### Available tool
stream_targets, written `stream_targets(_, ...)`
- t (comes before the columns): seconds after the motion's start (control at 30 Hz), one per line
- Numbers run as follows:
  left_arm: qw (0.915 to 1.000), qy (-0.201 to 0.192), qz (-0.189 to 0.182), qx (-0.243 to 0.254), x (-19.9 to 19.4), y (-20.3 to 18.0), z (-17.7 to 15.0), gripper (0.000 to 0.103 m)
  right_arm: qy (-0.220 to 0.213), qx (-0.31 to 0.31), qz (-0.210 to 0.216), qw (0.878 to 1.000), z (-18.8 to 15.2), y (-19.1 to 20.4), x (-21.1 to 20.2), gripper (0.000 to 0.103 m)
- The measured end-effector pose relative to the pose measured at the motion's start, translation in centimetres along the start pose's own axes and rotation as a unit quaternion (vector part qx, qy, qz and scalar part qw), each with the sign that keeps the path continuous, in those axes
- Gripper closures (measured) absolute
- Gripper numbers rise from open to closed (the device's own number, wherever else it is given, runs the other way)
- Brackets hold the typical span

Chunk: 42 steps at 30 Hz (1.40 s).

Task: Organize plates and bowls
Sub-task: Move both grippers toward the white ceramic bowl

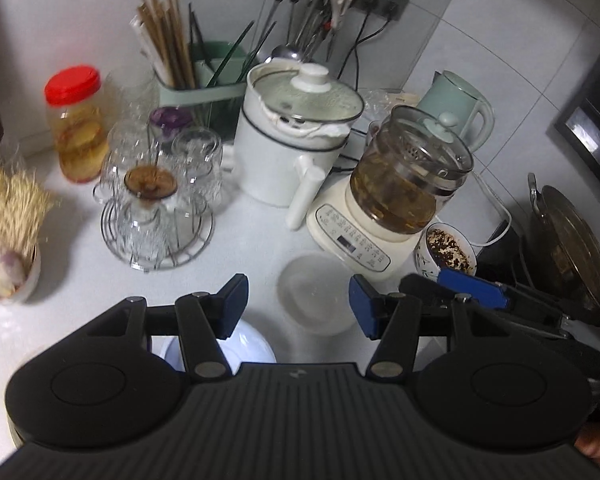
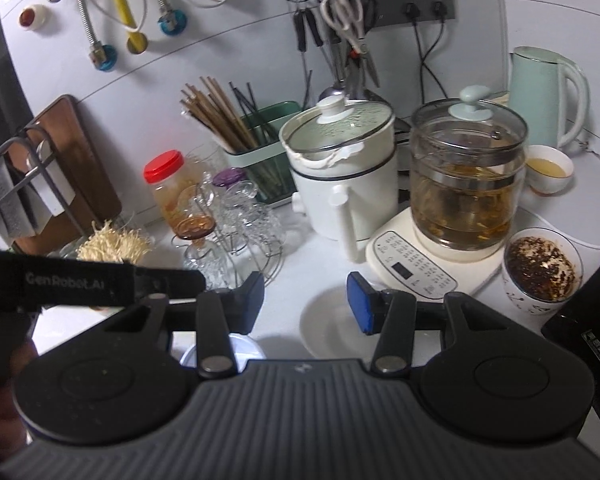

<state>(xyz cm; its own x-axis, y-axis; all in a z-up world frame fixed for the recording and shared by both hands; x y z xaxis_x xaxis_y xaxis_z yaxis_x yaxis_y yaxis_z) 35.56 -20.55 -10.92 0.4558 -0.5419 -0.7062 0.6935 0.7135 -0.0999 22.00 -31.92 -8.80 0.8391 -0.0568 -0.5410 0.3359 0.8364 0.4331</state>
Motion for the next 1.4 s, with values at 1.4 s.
stream_targets(1.4, 0.9850, 0.048, -0.146, 0.077, 7.7, -0.5, 0.0, 0.041, -0.020, 0.131, -0.169, 0.977, -3.8, -3.9, -0.2, 0.054)
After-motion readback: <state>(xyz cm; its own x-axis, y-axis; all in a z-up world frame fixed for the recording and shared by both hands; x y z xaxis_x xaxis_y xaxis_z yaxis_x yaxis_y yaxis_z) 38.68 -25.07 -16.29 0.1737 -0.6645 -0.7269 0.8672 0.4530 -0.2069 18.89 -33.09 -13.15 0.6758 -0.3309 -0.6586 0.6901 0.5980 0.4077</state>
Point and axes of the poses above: each gripper's, at about its wrist camera, not at the fingertips, and x roughly the way its jaws point, y to its left, z to its top, the point moved 10 cm from there along x, roughly the way its jaws point, and after that the axes turned 15 degrees about x, right-handed, at the moved point
